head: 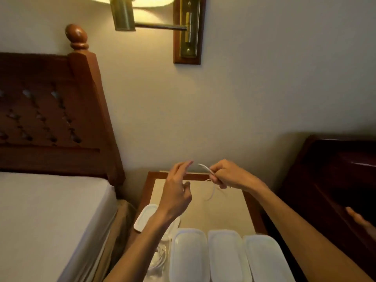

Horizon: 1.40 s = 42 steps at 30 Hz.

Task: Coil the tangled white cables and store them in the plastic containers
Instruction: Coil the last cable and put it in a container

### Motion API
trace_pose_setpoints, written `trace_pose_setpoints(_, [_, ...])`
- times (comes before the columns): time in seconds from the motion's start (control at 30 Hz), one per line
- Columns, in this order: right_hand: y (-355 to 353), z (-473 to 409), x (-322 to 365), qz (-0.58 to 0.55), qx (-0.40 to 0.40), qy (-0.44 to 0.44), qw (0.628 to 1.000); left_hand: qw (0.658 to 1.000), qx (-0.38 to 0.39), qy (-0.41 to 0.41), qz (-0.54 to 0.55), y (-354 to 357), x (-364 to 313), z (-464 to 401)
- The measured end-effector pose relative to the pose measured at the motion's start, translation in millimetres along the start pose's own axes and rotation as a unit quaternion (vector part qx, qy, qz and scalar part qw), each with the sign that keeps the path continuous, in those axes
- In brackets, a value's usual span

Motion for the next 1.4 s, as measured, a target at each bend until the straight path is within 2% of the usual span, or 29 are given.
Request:
trace_pose_setpoints(0.1, [-50, 43, 18, -0.105, 0.039, -0.054, 0.992, 0.995, 0.074, -0.004, 0.059, 27, -28, -53])
trace_pose_setpoints(0.23, [-98, 89, 28, -0.160, -0.011, -0.100, 0.982, 0.978, 0.141, 0.037, 0.149, 62, -66, -89])
trace_pose_setpoints(0.3, [-112, 105, 30, -0.136, 0.017, -0.103, 0.985, 0.972, 0.112, 0.047, 0.199, 71, -83, -100])
trace_pose_setpoints(0.4, [-129, 127, 25, -0.158, 0.124, -0.070, 0.977, 0.970, 0.048, 0.087, 0.223, 71, -95, -110])
trace_pose_setpoints(0.47, [-135, 136, 24, -0.196, 0.156, -0.064, 0.966, 0.976, 0.037, 0.121, 0.177, 62, -100, -118])
trace_pose_setpoints(0.57, [-140, 143, 29, -0.279, 0.139, -0.061, 0.948, 0.977, 0.017, 0.183, 0.112, 43, -111, -127])
trace_pose_setpoints(0.63, [-153, 146, 35, -0.390, 0.105, -0.085, 0.911, 0.975, 0.008, 0.199, 0.098, 36, -114, -123])
trace_pose_setpoints(0.73, [-186, 148, 39, -0.557, 0.063, -0.146, 0.815, 0.979, 0.044, 0.163, 0.111, 43, -99, -105])
trace_pose_setpoints(0.8, [-207, 151, 41, -0.592, 0.014, -0.169, 0.788, 0.983, 0.046, 0.160, 0.079, 44, -90, -95])
trace_pose_setpoints(0.87, [-221, 153, 42, -0.588, -0.043, -0.184, 0.787, 0.983, 0.029, 0.177, 0.043, 33, -94, -100])
trace_pose_setpoints(0.93, [-227, 154, 47, -0.564, -0.086, -0.193, 0.798, 0.974, 0.051, 0.220, 0.005, 17, -114, -115])
trace_pose_setpoints(1.03, [-225, 156, 63, -0.447, -0.160, -0.207, 0.855, 0.930, 0.140, 0.326, -0.093, -7, -173, -137])
trace_pose_setpoints(1.1, [-219, 157, 77, -0.377, -0.187, -0.219, 0.881, 0.900, 0.156, 0.389, -0.118, -24, -213, -148])
trace_pose_setpoints(1.2, [-206, 164, 97, -0.286, -0.190, -0.225, 0.912, 0.877, 0.125, 0.448, -0.116, -54, -259, -164])
trace_pose_setpoints(1.27, [-200, 171, 108, -0.257, -0.179, -0.246, 0.917, 0.869, 0.092, 0.475, -0.103, -72, -278, -173])
trace_pose_setpoints(1.4, [-184, 180, 120, -0.323, -0.086, -0.273, 0.902, 0.868, -0.015, 0.485, -0.105, -101, -290, -186])
Point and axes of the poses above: each hand's wrist, its own z-axis away from the middle knuckle, its own y-axis out of the palm, x = y × z, the point moved 3 cm from there along -z, towards the middle knuckle, and after that the axes turned 11 degrees about y, right-handed, at the moved point
